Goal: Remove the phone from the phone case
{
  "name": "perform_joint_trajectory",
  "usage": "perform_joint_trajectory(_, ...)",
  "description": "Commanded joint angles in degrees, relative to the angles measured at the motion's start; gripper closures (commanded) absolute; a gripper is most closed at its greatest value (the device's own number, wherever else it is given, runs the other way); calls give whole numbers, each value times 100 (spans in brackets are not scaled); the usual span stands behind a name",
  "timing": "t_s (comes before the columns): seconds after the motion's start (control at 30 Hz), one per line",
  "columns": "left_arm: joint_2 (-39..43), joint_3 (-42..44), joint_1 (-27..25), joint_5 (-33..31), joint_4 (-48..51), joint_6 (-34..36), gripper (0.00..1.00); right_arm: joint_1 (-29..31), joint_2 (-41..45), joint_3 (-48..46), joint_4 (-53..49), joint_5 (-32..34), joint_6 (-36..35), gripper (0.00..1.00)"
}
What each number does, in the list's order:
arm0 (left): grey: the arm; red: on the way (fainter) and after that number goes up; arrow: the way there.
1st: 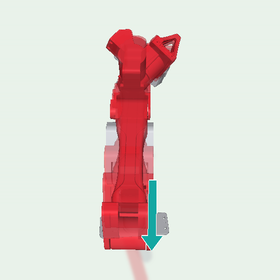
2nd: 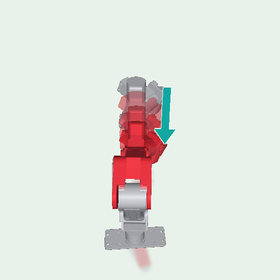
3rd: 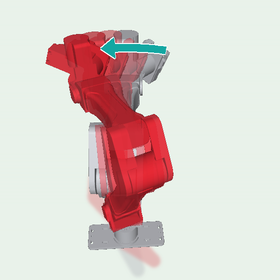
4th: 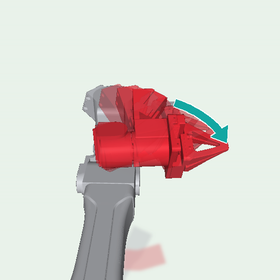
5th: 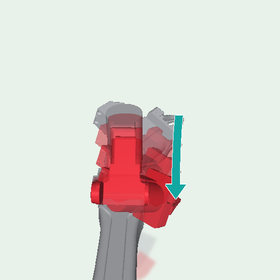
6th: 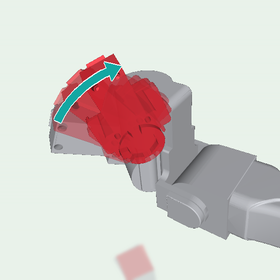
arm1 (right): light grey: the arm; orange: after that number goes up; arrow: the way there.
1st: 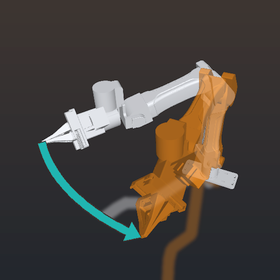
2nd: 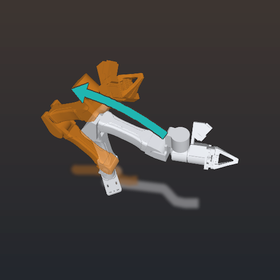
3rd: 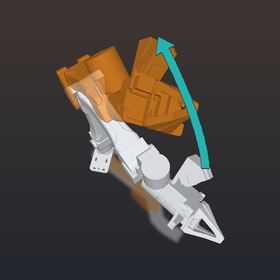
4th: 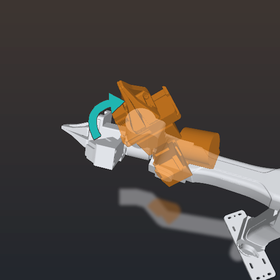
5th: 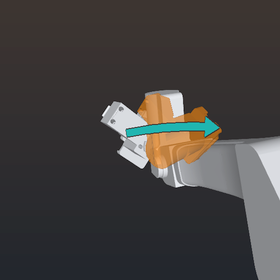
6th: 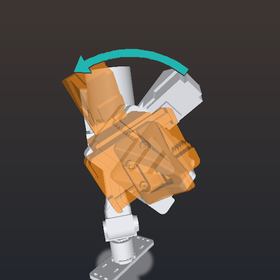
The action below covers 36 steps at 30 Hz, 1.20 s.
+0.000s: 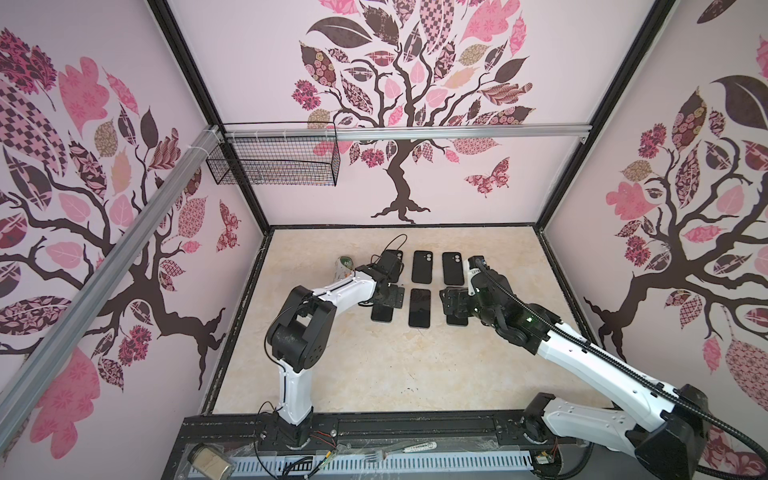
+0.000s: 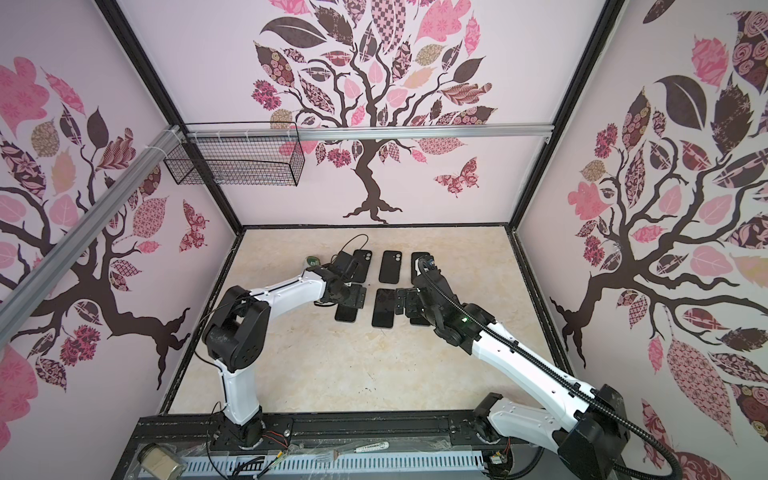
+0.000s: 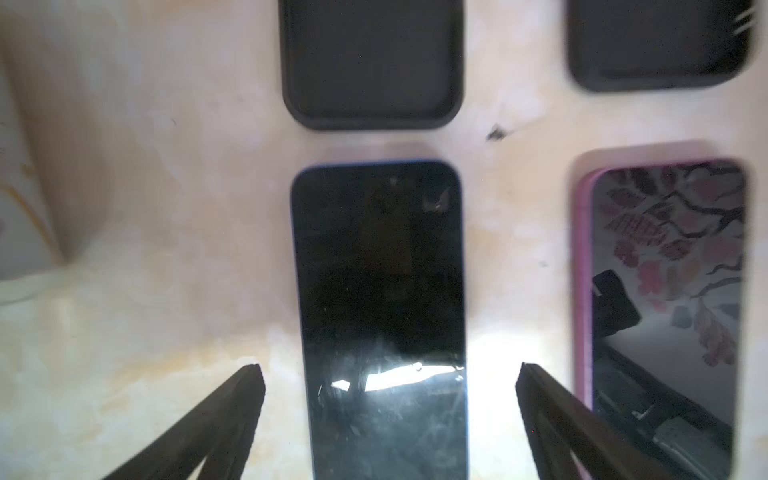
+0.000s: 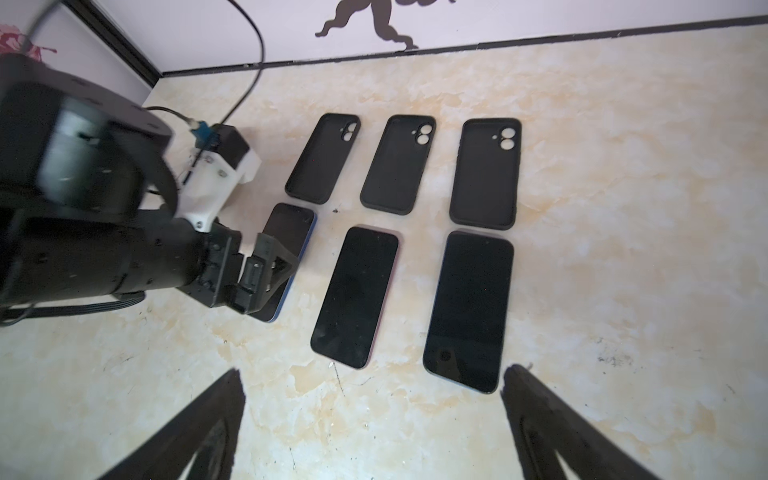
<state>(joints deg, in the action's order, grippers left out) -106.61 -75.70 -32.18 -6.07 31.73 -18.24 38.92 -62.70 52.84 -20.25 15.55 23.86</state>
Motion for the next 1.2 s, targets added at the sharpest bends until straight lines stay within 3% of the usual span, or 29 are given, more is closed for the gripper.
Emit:
perform_joint_trajectory(0.0, 1094, 735, 16, 34, -829, 210, 2, -4, 325, -117, 221, 722, 14, 1)
perform_joint_trajectory(0.2, 3184, 2769, 71, -591, -2325, 180, 2, -106, 504, -1030, 1758, 1240, -666, 0)
perform_joint_trajectory(0.3, 4150, 3667, 183, -1424, -2944, 199, 2, -517, 508, -1571, 2688, 1216, -709, 0)
perform_joint_trajectory(0.4, 4901, 4458, 399, -2001, -3593, 664, 2, -1252, 473, -2091, 3555, 752, -448, 1)
perform_joint_trajectory(0.53, 5557, 5136, 710, -2446, -4373, 1566, 2, -1418, 328, -2615, 4697, 1301, -1164, 1)
perform_joint_trajectory(0.67, 5648, 5543, 1089, -2937, -4759, 1852, 2, -1718, 65, -2865, 5299, 1473, -1873, 1)
perform_joint_trajectory(0.77, 5476, 5929, 1302, -2854, -5466, 1892, 2, -1932, -188, -3111, 5758, 1390, -2251, 1)
perform_joint_trajectory(1.0, 4062, 6348, 1403, -2701, -7184, 2469, 2, -2258, -1075, -3618, 7197, 1093, -2488, 1)
perform_joint_trajectory(1.17, 3594, 6228, 2106, -1415, -7627, 2540, 2, -2478, -1671, -3842, 8101, 663, -2618, 1)
